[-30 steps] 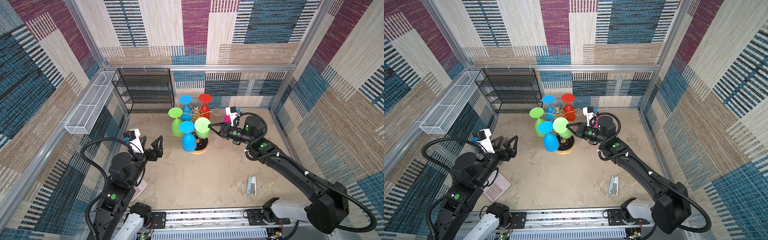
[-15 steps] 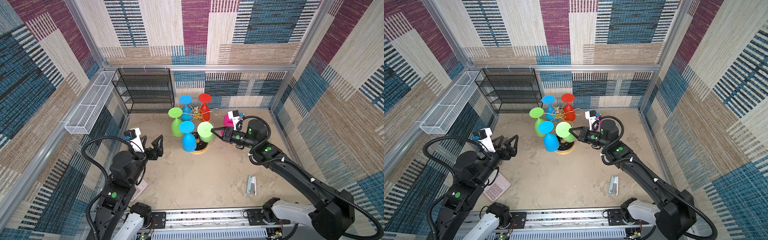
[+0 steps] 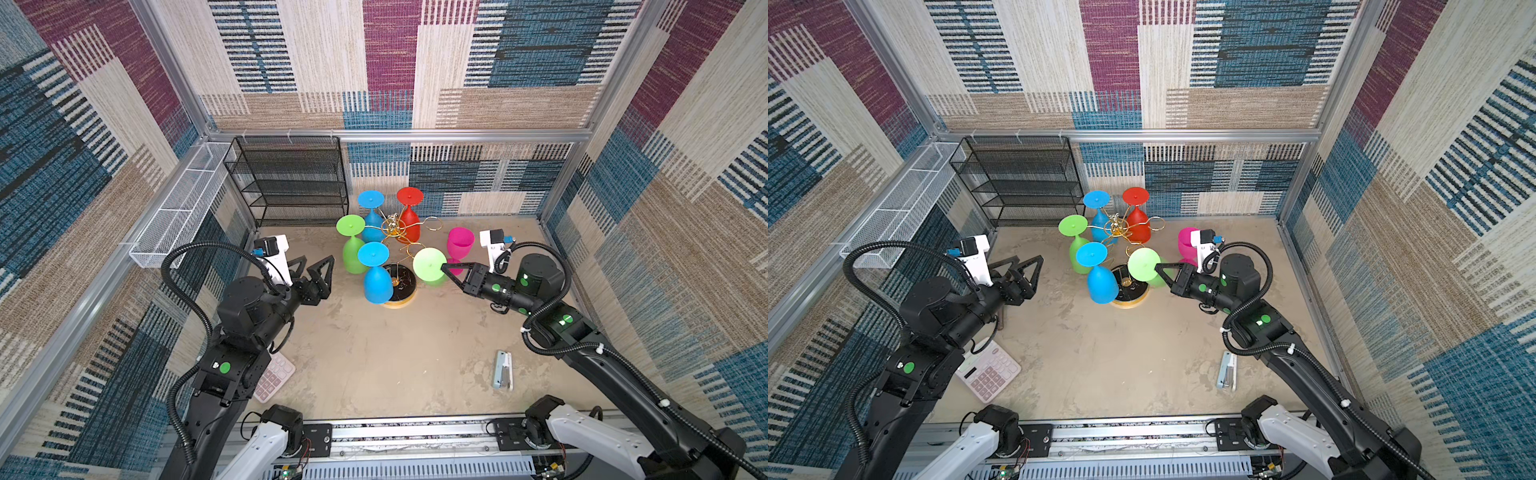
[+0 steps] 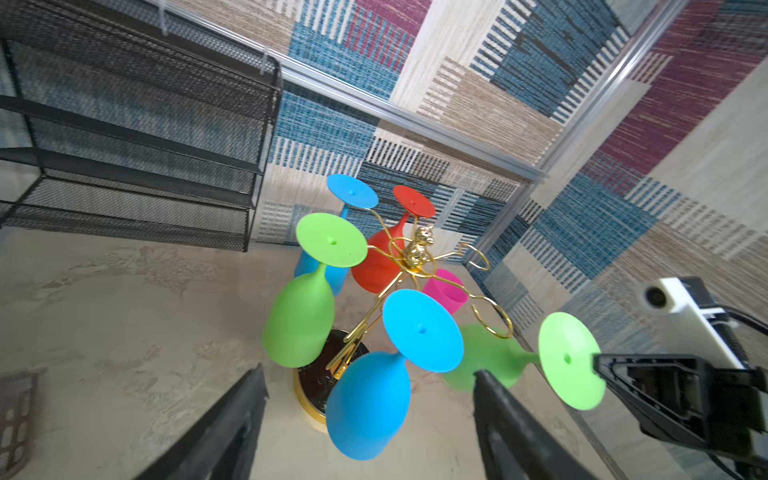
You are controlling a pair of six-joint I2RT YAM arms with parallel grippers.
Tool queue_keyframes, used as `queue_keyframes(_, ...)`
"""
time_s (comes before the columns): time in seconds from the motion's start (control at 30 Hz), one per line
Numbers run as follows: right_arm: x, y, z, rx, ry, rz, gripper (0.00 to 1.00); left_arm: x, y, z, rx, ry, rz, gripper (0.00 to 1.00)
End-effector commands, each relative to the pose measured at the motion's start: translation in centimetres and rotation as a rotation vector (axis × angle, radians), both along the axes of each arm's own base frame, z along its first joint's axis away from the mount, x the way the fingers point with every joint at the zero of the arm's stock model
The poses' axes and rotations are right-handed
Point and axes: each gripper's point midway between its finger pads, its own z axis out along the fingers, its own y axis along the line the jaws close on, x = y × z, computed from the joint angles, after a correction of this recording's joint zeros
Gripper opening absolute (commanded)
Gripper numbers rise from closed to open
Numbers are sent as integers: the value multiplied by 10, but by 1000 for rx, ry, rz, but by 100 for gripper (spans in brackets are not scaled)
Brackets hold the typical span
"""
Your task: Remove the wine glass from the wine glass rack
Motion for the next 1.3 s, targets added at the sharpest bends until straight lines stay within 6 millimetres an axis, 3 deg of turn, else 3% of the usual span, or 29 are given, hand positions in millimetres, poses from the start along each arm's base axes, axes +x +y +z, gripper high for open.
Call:
queue_keyframes(0.0,4,-17,14,-26,-63,-98,0,-12,-28,15,-64,15,-176,76)
queue_keyframes(0.17,4,-31,38,-61,-149,-162,0,-23,-63,32,-85,-24,-416,68)
queue_keyframes(0.27,-1,-36,63,-71,-243,-179,0,-27,-81,35,-96,-18,-546,66)
queue_keyframes(0.4,-8,-36,101,-96,-385,-158,0,-24,-99,42,-130,-29,-676,63)
queue_keyframes(0.5,-9,-29,119,-121,-447,-119,0,-20,-110,49,-155,-37,-754,61)
queue_keyframes(0.77,-9,1,127,-125,-492,38,0,-14,-125,68,-182,-67,-852,56)
queue_keyframes(1.27,-19,43,129,-88,-514,192,0,-2,-162,67,-191,-59,-914,52)
